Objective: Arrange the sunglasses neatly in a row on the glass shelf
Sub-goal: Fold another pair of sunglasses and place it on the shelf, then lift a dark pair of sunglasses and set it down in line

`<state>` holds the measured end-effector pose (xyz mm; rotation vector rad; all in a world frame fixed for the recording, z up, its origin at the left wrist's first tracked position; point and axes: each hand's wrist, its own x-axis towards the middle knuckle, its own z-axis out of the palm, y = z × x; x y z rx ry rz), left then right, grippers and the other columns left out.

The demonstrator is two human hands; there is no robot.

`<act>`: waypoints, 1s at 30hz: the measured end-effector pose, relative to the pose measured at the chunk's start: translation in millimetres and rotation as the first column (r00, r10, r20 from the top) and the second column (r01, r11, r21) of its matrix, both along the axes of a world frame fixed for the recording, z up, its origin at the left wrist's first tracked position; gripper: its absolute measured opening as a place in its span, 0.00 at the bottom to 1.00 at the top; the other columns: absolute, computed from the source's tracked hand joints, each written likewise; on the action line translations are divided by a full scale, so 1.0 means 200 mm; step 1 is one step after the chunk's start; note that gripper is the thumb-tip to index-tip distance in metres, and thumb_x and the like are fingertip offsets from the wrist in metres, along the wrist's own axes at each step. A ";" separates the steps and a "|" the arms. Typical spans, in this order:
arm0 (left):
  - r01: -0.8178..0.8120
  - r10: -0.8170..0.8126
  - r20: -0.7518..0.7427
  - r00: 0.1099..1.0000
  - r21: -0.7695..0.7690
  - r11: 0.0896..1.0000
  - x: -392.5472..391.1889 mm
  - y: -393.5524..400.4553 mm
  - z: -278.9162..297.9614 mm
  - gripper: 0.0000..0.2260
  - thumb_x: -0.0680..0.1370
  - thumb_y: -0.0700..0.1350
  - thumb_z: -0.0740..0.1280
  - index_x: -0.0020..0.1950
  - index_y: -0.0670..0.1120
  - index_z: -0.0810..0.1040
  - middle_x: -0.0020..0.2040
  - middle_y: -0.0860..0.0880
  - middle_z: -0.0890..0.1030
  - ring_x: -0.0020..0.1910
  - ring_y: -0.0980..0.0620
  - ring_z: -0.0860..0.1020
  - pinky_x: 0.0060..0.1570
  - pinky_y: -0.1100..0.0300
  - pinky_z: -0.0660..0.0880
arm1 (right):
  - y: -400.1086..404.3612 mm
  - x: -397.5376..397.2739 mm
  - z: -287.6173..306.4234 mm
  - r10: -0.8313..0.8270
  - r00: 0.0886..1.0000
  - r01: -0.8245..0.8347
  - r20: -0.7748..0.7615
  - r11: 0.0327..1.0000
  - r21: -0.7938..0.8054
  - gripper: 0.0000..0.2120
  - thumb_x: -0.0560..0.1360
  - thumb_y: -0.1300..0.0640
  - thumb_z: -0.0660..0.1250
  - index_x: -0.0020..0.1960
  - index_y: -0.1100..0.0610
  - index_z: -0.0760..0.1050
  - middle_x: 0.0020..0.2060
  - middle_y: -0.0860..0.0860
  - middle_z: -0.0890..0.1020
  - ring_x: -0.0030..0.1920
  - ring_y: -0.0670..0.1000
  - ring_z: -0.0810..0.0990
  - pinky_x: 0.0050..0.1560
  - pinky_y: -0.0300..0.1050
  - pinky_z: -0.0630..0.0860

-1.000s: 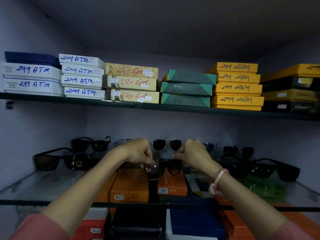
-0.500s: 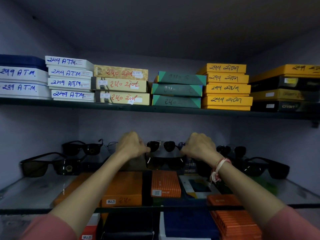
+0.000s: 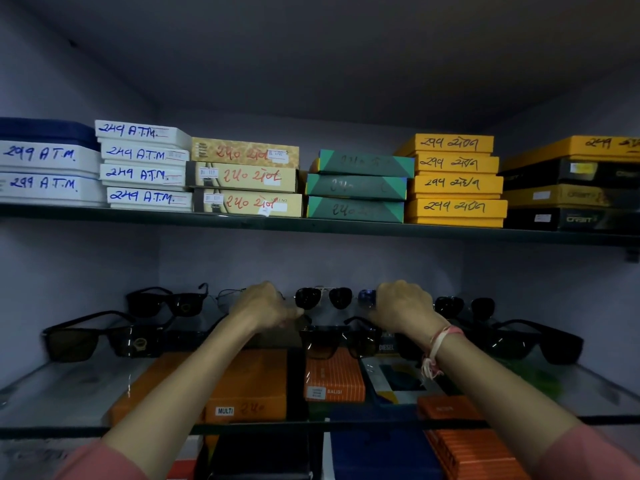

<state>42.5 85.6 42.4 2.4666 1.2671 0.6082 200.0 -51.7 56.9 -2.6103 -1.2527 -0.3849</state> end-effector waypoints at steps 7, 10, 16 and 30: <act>-0.162 0.176 -0.291 0.941 0.072 0.984 -0.28 0.07 0.03 0.25 0.71 0.61 0.70 0.60 0.45 0.79 0.61 0.45 0.79 0.60 0.44 0.78 0.56 0.52 0.76 | 0.09 -0.16 0.04 0.099 0.994 -0.107 0.050 0.974 0.200 0.20 0.74 0.43 0.68 0.54 0.60 0.80 0.53 0.58 0.82 0.55 0.61 0.81 0.44 0.47 0.72; -0.138 0.133 -0.202 0.970 -0.011 0.990 -0.31 0.09 -0.01 0.26 0.72 0.56 0.72 0.65 0.44 0.75 0.64 0.44 0.78 0.62 0.44 0.77 0.61 0.50 0.75 | 0.16 -0.28 0.03 0.170 0.985 -0.168 0.009 0.962 0.216 0.19 0.74 0.45 0.68 0.54 0.59 0.81 0.52 0.57 0.83 0.53 0.60 0.81 0.48 0.49 0.77; -0.159 0.149 -0.178 0.973 -0.041 0.986 -0.39 0.09 -0.01 0.35 0.68 0.58 0.75 0.69 0.42 0.71 0.66 0.43 0.77 0.63 0.44 0.76 0.61 0.51 0.76 | 0.25 -0.43 0.03 0.267 0.963 -0.251 -0.046 0.944 0.216 0.16 0.74 0.47 0.70 0.52 0.58 0.83 0.50 0.56 0.85 0.51 0.59 0.82 0.52 0.53 0.81; 0.115 -0.172 0.177 0.969 0.296 0.948 -0.56 0.09 0.03 0.09 0.64 0.45 0.80 0.43 0.50 0.86 0.35 0.56 0.80 0.37 0.59 0.77 0.35 0.65 0.72 | 0.31 -0.43 0.03 0.445 0.852 -0.374 -0.276 0.886 0.275 0.12 0.69 0.55 0.77 0.49 0.61 0.86 0.46 0.56 0.88 0.43 0.55 0.88 0.47 0.48 0.85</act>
